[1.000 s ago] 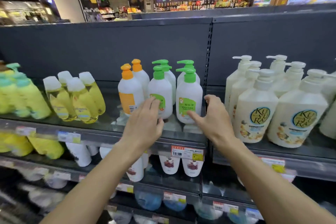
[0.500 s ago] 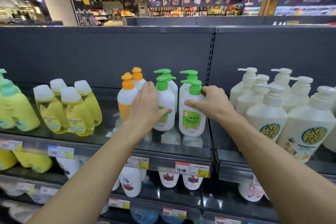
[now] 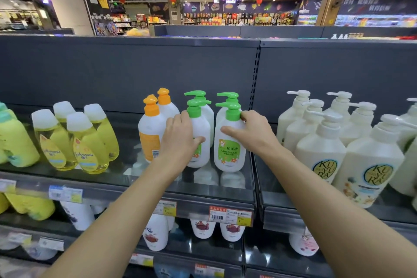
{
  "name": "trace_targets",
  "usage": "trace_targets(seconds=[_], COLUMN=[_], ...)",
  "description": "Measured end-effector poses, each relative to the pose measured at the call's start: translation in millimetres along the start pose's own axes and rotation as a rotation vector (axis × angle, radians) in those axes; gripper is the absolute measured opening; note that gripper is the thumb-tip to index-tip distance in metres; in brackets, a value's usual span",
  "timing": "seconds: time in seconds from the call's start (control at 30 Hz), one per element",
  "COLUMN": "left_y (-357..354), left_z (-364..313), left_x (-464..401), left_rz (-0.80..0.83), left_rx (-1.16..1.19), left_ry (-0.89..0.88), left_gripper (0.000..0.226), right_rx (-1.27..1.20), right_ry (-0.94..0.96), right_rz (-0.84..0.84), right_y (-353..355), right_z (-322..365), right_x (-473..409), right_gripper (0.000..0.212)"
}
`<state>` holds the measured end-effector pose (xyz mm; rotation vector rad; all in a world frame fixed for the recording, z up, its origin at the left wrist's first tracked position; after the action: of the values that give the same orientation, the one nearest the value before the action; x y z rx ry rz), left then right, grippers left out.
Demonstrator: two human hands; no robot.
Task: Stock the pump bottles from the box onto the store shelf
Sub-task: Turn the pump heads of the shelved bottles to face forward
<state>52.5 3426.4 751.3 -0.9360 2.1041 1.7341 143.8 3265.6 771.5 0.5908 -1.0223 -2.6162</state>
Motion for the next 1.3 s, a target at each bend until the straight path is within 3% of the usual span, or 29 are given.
trace_targets(seconds=[0.4, 0.9, 1.03, 1.1, 1.2, 1.3], left_y=[0, -4, 11, 39, 102, 138], left_z=[12, 12, 6, 1, -8, -23], left_x=[2, 7, 11, 6, -29, -80], left_rz=[-0.008, -0.059, 0.038, 0.014, -0.103, -0.044], left_rx=[0.100, 0.087, 0.086, 0.101, 0.023, 0.043], left_ry=[-0.027, -0.029, -0.038, -0.054, -0.249, -0.398], left_gripper=[0.057, 0.060, 0.082, 0.091, 0.059, 0.040], right_rx=[0.045, 0.006, 0.034, 0.014, 0.022, 0.179], right_ry=[0.054, 0.026, 0.020, 0.043, 0.070, 0.080], right_rz=[0.016, -0.038, 0.005, -0.075, -0.153, 0.019], right_y=[5, -6, 0, 17, 66, 97], right_z=[-7, -9, -8, -1, 33, 71], right_x=[5, 16, 15, 7, -17, -51], right_gripper=[0.026, 0.043, 0.043, 0.043, 0.039, 0.027])
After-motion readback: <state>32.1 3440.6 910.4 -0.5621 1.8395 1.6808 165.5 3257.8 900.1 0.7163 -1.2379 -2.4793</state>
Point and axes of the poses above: each hand's wrist, its own x-axis away from the middle knuckle, its own y-axis out of the back of the hand, z = x × y, the point moved 1 cm from there along -x, towards the middle knuckle, and after that the axes turned 6 degrees about -y, right-handed, at the moved point
